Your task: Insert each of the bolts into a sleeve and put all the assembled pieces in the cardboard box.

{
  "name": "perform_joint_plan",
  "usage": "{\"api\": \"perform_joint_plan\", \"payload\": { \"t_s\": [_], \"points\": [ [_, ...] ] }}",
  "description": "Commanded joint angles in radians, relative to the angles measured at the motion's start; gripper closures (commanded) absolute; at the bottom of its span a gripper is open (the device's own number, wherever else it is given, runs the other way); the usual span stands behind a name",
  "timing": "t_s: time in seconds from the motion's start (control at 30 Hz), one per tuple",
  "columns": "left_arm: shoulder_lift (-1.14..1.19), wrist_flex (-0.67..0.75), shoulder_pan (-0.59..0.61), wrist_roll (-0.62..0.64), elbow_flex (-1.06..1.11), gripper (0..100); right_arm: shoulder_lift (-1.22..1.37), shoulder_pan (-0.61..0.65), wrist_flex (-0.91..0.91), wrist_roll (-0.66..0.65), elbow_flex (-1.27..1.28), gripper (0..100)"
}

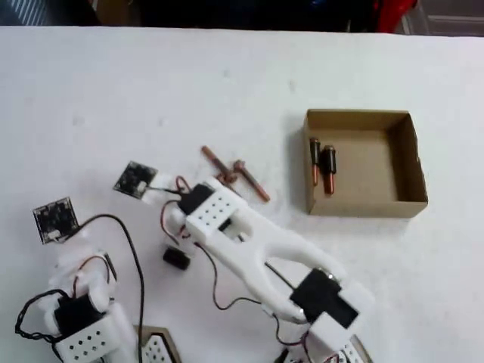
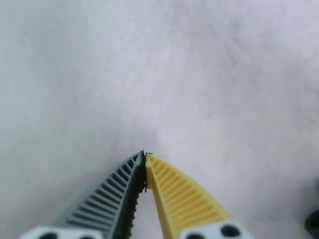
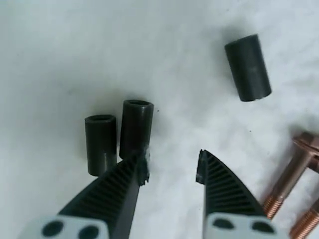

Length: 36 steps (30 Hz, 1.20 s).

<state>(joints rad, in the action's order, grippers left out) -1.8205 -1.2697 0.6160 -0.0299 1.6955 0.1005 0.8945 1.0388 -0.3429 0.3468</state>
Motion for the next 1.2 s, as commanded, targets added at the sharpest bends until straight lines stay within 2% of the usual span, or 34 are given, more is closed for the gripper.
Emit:
{"api": "perform_joint_plan", "payload": {
  "t_s": [0.0,0.4,1.17],
  "points": [
    [-0.008,-0.011,0.012,-0.009,-0.003,98,0.022,0.007,-0.016,-0.002,-0.083,86.1],
    [-0.008,-0.008,0.065,-0.009,-0.003,98,0.025,0.082,-0.010,0.069,-0.095,86.1],
    [-0.008,-0.012,0.065,-0.009,-0.003,98,0.031,0.087,-0.082,0.071,-0.017,86.1]
  ]
}}
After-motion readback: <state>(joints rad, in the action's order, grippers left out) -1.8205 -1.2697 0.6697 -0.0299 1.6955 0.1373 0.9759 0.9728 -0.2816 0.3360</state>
